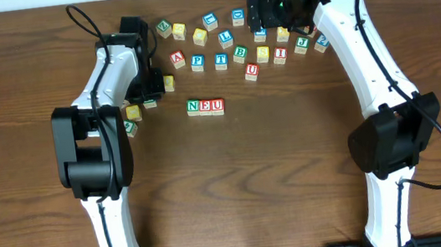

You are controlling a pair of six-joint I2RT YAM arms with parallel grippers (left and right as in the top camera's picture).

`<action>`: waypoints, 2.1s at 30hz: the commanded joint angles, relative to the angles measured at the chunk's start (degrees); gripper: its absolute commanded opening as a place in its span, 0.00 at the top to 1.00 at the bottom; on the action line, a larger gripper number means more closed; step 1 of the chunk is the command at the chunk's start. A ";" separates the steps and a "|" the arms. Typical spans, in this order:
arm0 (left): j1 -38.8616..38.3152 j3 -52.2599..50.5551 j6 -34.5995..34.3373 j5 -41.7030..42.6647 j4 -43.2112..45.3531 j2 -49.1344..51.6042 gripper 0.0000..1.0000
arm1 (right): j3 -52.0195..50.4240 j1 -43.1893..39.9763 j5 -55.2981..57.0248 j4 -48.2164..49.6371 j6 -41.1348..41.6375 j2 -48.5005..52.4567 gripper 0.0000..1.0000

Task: Spell out NEURIPS
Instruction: 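Close left gripper on green R block and lift it, then carry green R block and set it right of red U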

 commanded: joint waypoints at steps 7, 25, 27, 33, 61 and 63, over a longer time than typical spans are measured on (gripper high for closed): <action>-3.50 0.02 -2.78 -0.28 -0.28 -10.62 0.73 | 0.92 -1.68 1.33 -0.09 0.48 0.61 0.05; -25.20 0.00 -10.51 -0.55 6.45 -9.55 0.72 | 0.92 -8.28 1.27 -3.41 -0.59 0.61 0.03; -26.32 0.00 -10.97 -0.55 6.93 -8.55 0.72 | 0.92 -8.68 1.29 -3.96 -0.59 0.61 0.03; -27.41 -0.02 -13.22 -0.55 6.73 -5.03 0.72 | 0.92 -8.76 1.33 -5.35 -2.43 0.61 0.03; -27.34 -0.96 -16.44 -0.98 7.19 0.57 0.72 | 0.92 -8.74 1.33 -6.69 -2.54 0.61 0.02; -27.34 -1.38 -16.44 -0.98 7.45 0.57 0.72 | 0.92 -8.74 1.33 -6.82 -2.54 0.61 0.02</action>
